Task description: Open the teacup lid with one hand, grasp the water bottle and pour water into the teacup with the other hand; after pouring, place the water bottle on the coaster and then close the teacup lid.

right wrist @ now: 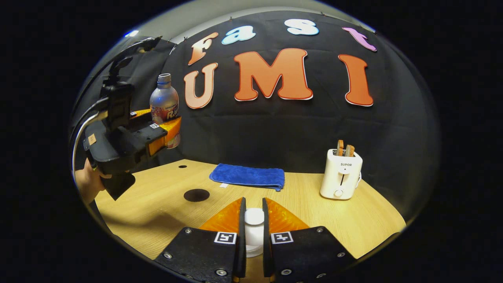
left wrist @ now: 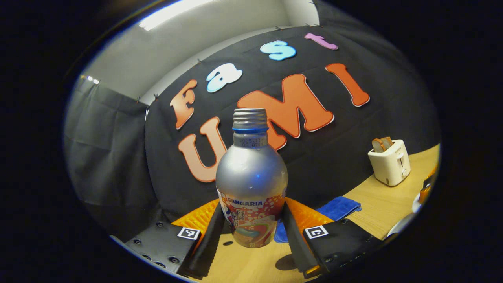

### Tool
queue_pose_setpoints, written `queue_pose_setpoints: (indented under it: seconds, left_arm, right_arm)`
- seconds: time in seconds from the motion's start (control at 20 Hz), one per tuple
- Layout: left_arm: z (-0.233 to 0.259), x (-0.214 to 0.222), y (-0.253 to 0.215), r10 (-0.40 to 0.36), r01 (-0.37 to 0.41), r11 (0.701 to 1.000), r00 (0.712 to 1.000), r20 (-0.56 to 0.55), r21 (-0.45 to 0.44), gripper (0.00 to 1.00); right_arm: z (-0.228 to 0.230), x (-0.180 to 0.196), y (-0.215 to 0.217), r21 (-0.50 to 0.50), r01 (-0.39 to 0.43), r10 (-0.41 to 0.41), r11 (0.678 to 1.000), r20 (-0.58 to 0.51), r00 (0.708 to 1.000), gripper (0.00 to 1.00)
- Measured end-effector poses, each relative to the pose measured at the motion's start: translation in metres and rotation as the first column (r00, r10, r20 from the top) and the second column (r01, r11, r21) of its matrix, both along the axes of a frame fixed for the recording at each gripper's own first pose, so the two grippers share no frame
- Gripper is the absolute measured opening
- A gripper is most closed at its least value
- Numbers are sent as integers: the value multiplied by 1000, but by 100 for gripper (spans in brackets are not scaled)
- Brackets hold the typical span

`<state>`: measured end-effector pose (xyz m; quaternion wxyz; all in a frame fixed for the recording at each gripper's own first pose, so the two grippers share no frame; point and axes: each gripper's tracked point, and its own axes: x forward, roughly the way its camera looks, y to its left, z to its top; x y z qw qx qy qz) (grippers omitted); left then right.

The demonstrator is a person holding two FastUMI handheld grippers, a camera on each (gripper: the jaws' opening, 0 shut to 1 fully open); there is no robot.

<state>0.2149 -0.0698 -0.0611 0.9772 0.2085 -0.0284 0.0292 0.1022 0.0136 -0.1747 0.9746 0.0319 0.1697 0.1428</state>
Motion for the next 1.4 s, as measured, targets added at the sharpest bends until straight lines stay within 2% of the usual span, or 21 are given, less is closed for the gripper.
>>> queue_pose_setpoints:
  seconds: [0.25,0.5,1.0,1.2,1.4]
  left_arm:
    - [-35,14,20,1,-25,983,991,-130,-183,81]
    - [-75,18,26,-56,-22,947,972,-229,-322,81]
    - [-104,27,27,-100,-22,916,954,-281,-402,82]
    - [-120,29,28,-112,-41,897,943,-314,-441,80]
    - [-142,41,32,-136,-53,880,924,-358,-472,82]
  right_arm:
    - [-19,0,15,-2,-24,24,1000,-31,999,18]
    - [-38,1,22,5,-19,19,1000,-59,998,18]
    - [-75,4,23,-69,-10,3,998,-103,995,18]
    - [-74,4,26,-55,-22,17,998,-91,996,18]
    - [-76,6,25,-54,-9,4,998,-94,996,30]
